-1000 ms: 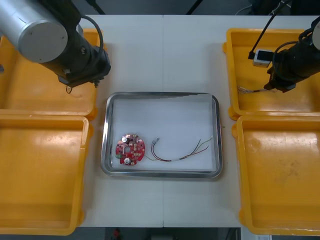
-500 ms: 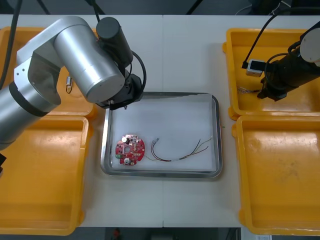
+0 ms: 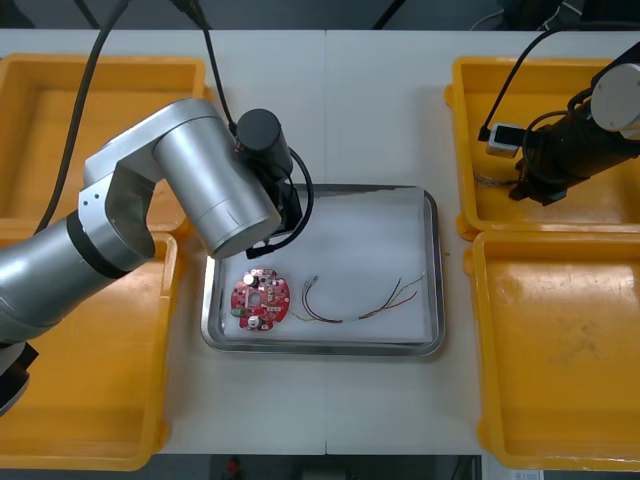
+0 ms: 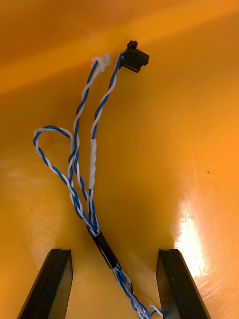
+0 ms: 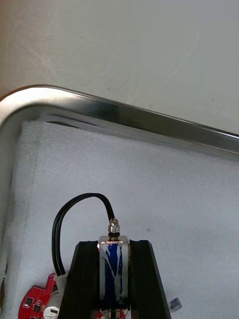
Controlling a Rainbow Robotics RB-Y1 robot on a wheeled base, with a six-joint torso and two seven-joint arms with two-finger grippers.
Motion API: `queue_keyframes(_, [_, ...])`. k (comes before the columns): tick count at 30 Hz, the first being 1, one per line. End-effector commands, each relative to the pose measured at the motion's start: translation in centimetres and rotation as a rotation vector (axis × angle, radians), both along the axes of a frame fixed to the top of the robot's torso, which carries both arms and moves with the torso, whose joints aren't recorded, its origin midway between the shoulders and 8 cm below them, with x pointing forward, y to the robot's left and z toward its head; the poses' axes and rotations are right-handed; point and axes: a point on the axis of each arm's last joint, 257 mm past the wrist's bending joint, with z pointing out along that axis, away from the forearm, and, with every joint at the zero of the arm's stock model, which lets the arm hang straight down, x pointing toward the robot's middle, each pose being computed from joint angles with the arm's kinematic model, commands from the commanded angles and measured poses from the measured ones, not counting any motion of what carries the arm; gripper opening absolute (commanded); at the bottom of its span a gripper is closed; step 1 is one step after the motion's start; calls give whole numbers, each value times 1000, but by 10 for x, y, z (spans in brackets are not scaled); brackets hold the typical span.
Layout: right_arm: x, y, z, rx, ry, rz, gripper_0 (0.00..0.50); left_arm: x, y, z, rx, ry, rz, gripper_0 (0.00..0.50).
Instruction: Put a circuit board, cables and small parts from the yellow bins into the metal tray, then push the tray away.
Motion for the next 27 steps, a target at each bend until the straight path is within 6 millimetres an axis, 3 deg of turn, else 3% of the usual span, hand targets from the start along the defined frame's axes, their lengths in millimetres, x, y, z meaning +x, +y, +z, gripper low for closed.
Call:
queue_keyframes(1, [7,19,8,24,-8,-6,377,-8,-24,-9,-24,-26,-21,0])
queue_keyframes(2, [7,20,8,28,-8,-8,332,-8,-24,-10,-26,-26,-20,0])
queue_keyframes(3, [7,19,8,26,-7,-7,198,-8,-26,-11,-32,-25,-18,0])
queue_keyframes(6, [7,20,8,31,-6,-10,3,-6,-27,-14,-35,-41,-13,0])
queue_keyframes(15, [6,19,13,57,-4,-18,0,6,-23,-28,-31,-53,13,0])
queue_keyframes(22, [8,1,38,61,-30,-30,0,10,-19,-39,-13,-65,17,22])
queue_keyframes(23, [7,-4,50,65,-30,-32,0,10,-20,-38,-15,-67,16,67])
queue_keyframes(24, [7,-4,50,65,-30,-32,0,10,-20,-38,-15,-67,16,67])
queue_keyframes(25, [4,-8,61,73,-27,-34,0,12,-20,-36,-14,-74,13,187])
queue_keyframes(26, [2,-10,69,77,-26,-32,0,13,-19,-36,-11,-79,11,262])
queue_keyframes(27, [2,-11,73,81,-26,-32,0,13,-19,-36,-12,-80,11,285])
